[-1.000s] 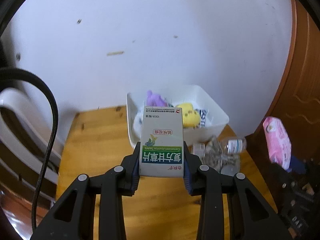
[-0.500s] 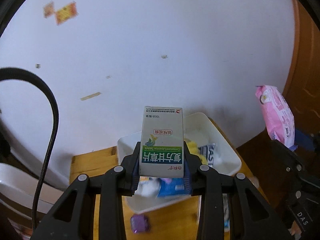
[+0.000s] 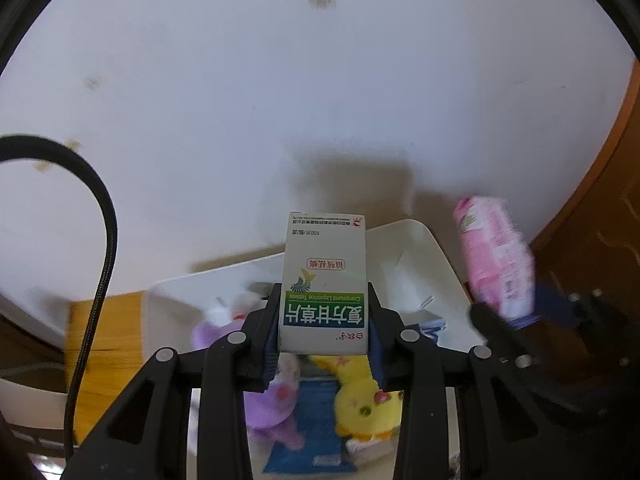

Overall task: Organize objects
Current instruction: 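Open both tools to drop the box and tissue pack into the tray, then withdraw and reach to the purple tin with the left tool while the right tool reaches the grey pouch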

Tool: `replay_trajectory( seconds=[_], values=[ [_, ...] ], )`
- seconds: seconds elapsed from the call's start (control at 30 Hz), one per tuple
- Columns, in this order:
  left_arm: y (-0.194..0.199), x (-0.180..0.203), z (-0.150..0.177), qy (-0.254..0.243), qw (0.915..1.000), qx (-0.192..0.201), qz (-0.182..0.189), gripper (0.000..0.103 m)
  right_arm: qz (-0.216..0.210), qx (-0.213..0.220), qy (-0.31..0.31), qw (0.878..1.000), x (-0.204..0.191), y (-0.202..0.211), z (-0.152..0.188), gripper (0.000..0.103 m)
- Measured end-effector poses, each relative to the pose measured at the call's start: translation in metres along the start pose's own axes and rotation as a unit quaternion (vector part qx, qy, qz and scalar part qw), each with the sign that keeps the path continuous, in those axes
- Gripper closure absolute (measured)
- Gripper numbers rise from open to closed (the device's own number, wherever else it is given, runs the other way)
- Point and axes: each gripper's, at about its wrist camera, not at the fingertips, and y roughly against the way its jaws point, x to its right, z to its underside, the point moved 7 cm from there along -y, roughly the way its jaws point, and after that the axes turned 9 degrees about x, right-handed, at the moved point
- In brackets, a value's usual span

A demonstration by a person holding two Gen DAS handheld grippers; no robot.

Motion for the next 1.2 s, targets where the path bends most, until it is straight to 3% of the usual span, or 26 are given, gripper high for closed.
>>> replay_trajectory(
  seconds=[0.13, 0.2, 0.27, 0.6, 0.7, 0.8, 1.2],
  values=[
    [-0.030, 0.000, 0.005, 0.020, 0.9993, -0.027, 0.013, 0.058, -0.010, -0.026, -0.004, 1.000, 0.002, -0.033, 0.012, 0.059],
    [-0.040, 0.000, 0.009, 0.025, 0.9988, -0.040, 0.013, 0.051, -0.013, -0.040, -0.006, 0.999, 0.003, -0.044, 0.018, 0.042],
    [-0.049, -0.001, 0.013, 0.024, 0.9983, -0.053, 0.004, 0.049, -0.018, -0.041, -0.010, 0.999, 0.004, -0.050, 0.022, 0.034],
    [-0.040, -0.001, 0.011, 0.015, 0.9988, -0.034, -0.031, 0.049, -0.026, -0.034, -0.021, 0.999, 0.011, -0.048, 0.028, 0.034],
    [-0.031, -0.007, 0.010, 0.011, 0.9989, -0.033, -0.032, 0.049, -0.031, -0.035, -0.028, 0.999, 0.025, -0.034, 0.038, 0.034],
    [-0.030, -0.009, 0.005, 0.002, 0.9990, -0.028, -0.035, 0.049, -0.031, -0.033, -0.022, 0.999, 0.007, -0.019, 0.035, 0.034],
    [0.035, -0.020, 0.015, 0.001, 0.9986, 0.008, -0.052, 0.049, -0.040, -0.003, -0.005, 0.999, -0.016, 0.071, 0.020, 0.034]
  ],
)
